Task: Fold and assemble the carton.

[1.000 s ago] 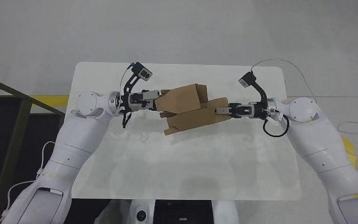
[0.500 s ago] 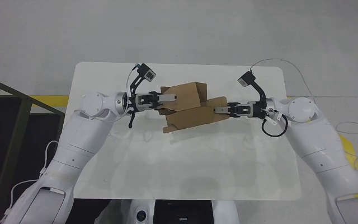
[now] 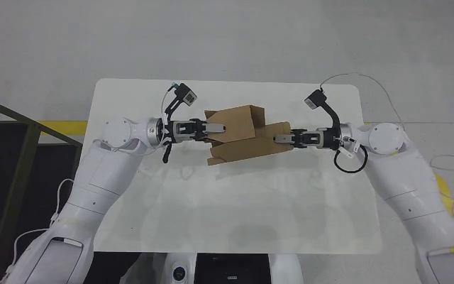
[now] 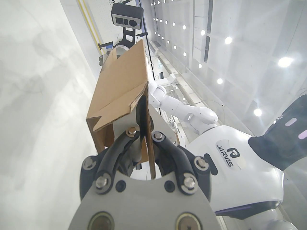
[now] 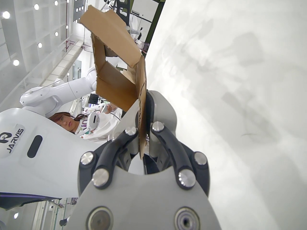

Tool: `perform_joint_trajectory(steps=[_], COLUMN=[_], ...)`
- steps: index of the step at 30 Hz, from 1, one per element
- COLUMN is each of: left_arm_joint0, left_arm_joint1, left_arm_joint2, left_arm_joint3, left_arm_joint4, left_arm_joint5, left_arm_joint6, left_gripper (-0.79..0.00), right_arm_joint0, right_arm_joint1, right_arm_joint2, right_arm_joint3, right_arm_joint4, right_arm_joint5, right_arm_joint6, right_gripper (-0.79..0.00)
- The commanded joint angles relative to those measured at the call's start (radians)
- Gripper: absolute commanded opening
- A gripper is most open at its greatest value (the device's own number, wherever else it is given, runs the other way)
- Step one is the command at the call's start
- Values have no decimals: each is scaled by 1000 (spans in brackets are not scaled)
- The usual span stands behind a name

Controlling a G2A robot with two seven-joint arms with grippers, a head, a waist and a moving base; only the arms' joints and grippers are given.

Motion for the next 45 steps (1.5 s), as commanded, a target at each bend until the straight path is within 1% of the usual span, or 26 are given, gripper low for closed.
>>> perform_joint_trajectory(steps=[1,5,9,11,13,14,15,17,18,20,26,30,32,34,37,44,45], left_arm_joint0=[-2,-1,2,-5,-4,-4,-6,-12,-13,-18,-28,-30,-29,-26,-21,-19,-19], left_arm_joint1=[1,6,6,7,6,4,3,0,-1,-5,-11,-14,-14,-14,-14,-15,-15], left_arm_joint2=[-1,-2,-2,1,10,15,19,27,32,41,60,66,67,65,62,58,58], left_arm_joint3=[-6,-6,-1,-2,-3,-2,0,5,7,7,-4,-14,-19,-23,-25,-23,-24], left_arm_joint4=[32,110,141,195,231,232,239,260,258,259,255,239,233,225,204,156,152], left_arm_joint5=[-23,-61,-76,-97,-107,-106,-105,-102,-98,-96,-95,-94,-94,-92,-85,-66,-65], left_arm_joint6=[-11,-26,-19,-7,17,26,34,52,57,63,65,53,43,35,24,-3,-4], left_gripper=[-785,-785,-785,-785,-785,-785,-785,-785,-785,-785,-785,-785,-785,-785,-785,-785,-785], right_arm_joint0=[-5,-29,-69,-90,-111,-120,-127,-139,-142,-137,-89,-52,-37,-25,-13,-10,-10], right_arm_joint1=[7,31,56,64,68,69,69,66,64,58,31,16,11,8,6,-1,-3], right_arm_joint2=[25,105,192,221,234,237,237,222,208,175,76,31,20,16,15,6,1], right_arm_joint3=[0,-51,-158,-207,-257,-277,-292,-323,-333,-342,-314,-284,-265,-246,-226,-212,-209], right_arm_joint4=[-37,-133,-158,-139,-107,-84,-72,-34,-25,-18,13,7,4,-3,-10,8,14], right_arm_joint5=[12,34,59,62,58,50,44,32,31,32,10,5,4,5,8,3,0], right_arm_joint6=[-32,-88,-75,-53,-31,-20,-9,8,20,35,32,27,28,30,30,33,32], right_gripper=[0,0,0,-126,-191,-197,-175,-185,-179,-194,-206,-188,-185,-203,-206,-206,-215])
